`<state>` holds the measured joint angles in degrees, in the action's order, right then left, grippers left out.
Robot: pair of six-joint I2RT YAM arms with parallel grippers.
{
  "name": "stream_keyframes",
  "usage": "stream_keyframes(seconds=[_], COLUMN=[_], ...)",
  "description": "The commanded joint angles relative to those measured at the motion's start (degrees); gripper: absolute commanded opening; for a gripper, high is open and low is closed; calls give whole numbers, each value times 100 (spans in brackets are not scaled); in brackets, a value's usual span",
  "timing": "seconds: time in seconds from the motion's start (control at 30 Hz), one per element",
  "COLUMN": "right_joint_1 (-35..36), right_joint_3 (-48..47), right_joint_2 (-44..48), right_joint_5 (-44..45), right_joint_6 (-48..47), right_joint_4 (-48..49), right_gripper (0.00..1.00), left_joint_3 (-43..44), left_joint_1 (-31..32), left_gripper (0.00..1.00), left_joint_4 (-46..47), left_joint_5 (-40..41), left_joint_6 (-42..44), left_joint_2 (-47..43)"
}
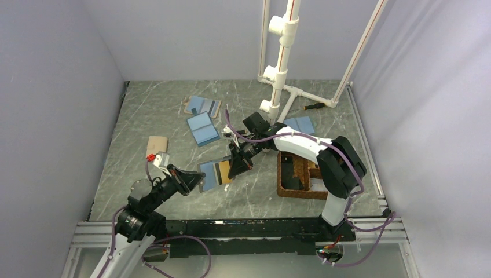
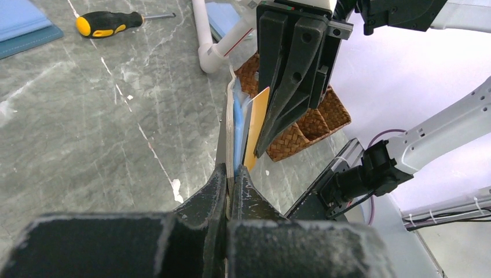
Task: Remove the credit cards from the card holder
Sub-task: Remove the credit card from the card holder.
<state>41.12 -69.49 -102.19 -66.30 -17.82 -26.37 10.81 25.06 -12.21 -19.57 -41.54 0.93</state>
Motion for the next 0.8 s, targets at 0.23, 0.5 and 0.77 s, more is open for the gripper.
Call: stream_keyframes(seconds=[0.23, 0.5, 0.77], right_joint_1=[-138, -166, -166], right_joint_3=[-255, -280, -293], right_joint_2=[-77, -157, -135], right_joint_5=[167, 329, 432], right_joint_6=[-173, -256, -346], right_joint_4=[22, -85, -152], right_gripper=[0, 0, 0], left_joint_3=[237, 238, 121], left_joint_1=[-1, -1, -1], left_gripper=[0, 0, 0], left_joint_4=[-165, -297, -407], left_joint_5=[244, 378, 464], left_joint_6=[223, 237, 203], left_joint_2=[-62, -67, -62])
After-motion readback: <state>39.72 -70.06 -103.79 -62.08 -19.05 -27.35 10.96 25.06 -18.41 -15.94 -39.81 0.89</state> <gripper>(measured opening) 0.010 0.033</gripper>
